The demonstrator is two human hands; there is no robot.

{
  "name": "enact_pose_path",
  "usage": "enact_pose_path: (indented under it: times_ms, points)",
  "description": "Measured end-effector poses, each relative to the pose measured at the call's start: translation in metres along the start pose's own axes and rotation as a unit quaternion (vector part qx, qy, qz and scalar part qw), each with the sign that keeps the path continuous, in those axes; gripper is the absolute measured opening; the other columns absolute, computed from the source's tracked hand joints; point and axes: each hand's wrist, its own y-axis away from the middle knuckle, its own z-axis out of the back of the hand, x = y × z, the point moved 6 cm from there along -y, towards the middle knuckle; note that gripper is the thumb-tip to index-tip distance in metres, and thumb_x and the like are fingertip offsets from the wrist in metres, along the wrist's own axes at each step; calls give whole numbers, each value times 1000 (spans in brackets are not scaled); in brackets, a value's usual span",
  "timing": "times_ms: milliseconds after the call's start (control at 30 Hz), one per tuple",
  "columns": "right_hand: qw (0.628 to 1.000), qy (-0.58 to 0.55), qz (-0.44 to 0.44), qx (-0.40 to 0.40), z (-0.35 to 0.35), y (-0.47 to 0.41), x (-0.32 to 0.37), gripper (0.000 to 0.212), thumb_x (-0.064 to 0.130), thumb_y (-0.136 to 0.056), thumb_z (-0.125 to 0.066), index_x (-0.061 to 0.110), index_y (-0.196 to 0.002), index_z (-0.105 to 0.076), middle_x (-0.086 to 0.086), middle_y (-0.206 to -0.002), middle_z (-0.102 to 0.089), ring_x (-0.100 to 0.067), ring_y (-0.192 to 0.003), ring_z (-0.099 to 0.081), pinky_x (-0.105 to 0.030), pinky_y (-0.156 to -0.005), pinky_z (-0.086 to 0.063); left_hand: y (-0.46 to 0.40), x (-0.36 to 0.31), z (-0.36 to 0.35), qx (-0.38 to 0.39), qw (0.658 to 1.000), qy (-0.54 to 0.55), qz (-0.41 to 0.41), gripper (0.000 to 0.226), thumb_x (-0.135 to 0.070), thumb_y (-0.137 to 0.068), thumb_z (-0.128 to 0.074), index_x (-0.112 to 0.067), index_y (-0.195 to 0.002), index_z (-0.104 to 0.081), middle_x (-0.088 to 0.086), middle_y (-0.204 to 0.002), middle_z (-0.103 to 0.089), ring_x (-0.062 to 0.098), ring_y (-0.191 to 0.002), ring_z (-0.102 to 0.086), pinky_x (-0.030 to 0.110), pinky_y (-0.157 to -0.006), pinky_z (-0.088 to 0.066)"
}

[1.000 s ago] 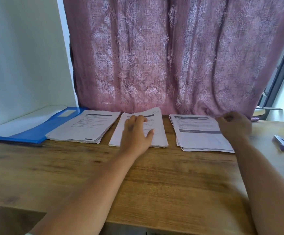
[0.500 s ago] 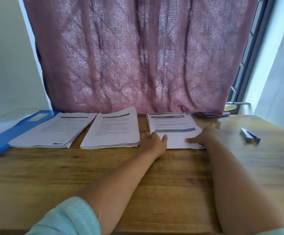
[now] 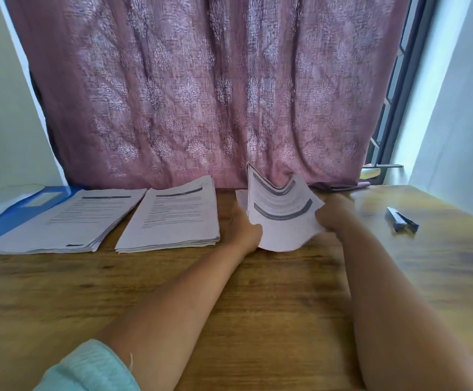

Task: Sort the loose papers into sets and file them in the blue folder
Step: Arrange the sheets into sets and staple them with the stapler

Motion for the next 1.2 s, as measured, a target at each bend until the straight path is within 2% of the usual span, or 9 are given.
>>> enact_pose_path:
  times_ms: [167,400,500,600,867,967,1033,1100,1200]
  points:
    - [956,-276,55,-83,43,18,8,29,4,-77,-57,11,-103,-68,-10,-88,-64,-31,-86,-62,-34,-72,-51,18,-21,41,-80,983,160,-46,73,-11,-91,-63,-15,-149,-20,5,-130,-51,21,-114,-53,32,-98,-43]
    - [787,-592,95,144,-7,65,48,27,0,-92,-58,2,-119,-58,-13,-105,-69,-24,-87,-68,-31,-69,-58,31,11,133,-131,938,321,16,78,-14,-81,-78,-12,-142,-29,9,-122,-60,25,-106,-62,42,-91,-53]
    - [827,-539,114,114,-31,84,55,21,14,-92,-63,10,-113,-62,-9,-106,-70,-26,-92,-68,-38,-77,-58,43,31,142,-75,949,306,-17,48,-2,-86,-68,-14,-131,-54,6,-120,-67,26,-110,-64,44,-93,-53]
    - [915,-356,187,32,-34,102,58,17,25,-90,-65,20,-107,-64,4,-98,-68,-12,-84,-66,-21,-62,-51,66,42,154,-111,968,223,-34,44,-9,-91,-62,-21,-132,-51,-1,-122,-63,18,-112,-59,35,-92,-50]
    - [952,-217,211,45,-43,167,35,28,35,-90,-64,20,-113,-59,5,-100,-64,-11,-84,-61,-18,-61,-45,136,62,170,-81,968,238,-15,32,-11,-95,-58,-19,-126,-56,2,-116,-66,17,-101,-64,29,-73,-53]
    - [974,-62,216,22,-48,184,22,34,38,-85,-68,15,-109,-63,-1,-101,-64,-16,-86,-54,-22,-66,-41,161,64,168,-88,994,56,-27,17,-16,-92,-61,-24,-107,-61,-3,-106,-65,13,-94,-61,22,-63,-46]
    - [974,-35,222,-1,-46,196,15,36,36,-83,-70,14,-111,-64,-3,-107,-62,-16,-89,-51,-25,-75,-40,177,61,168,-131,983,-124,-21,35,-19,-89,-66,-19,-122,-54,0,-122,-57,18,-107,-57,17,-59,-44]
    - [973,-42,226,-10,-42,206,13,35,33,-84,-69,14,-113,-65,-2,-111,-58,-17,-92,-50,-26,-82,-41,192,59,168,-173,952,-249,-31,66,-20,-87,-69,-13,-142,-34,10,-147,-30,25,-128,-41,25,-80,-53]
    - [974,-67,217,-29,-36,215,10,22,28,-91,-61,13,-105,-69,-1,-104,-55,-23,-98,-53,-26,-82,-38,195,57,165,-180,940,-259,-132,48,-18,-88,-66,-17,-132,-47,9,-144,-36,24,-129,-40,28,-91,-47]
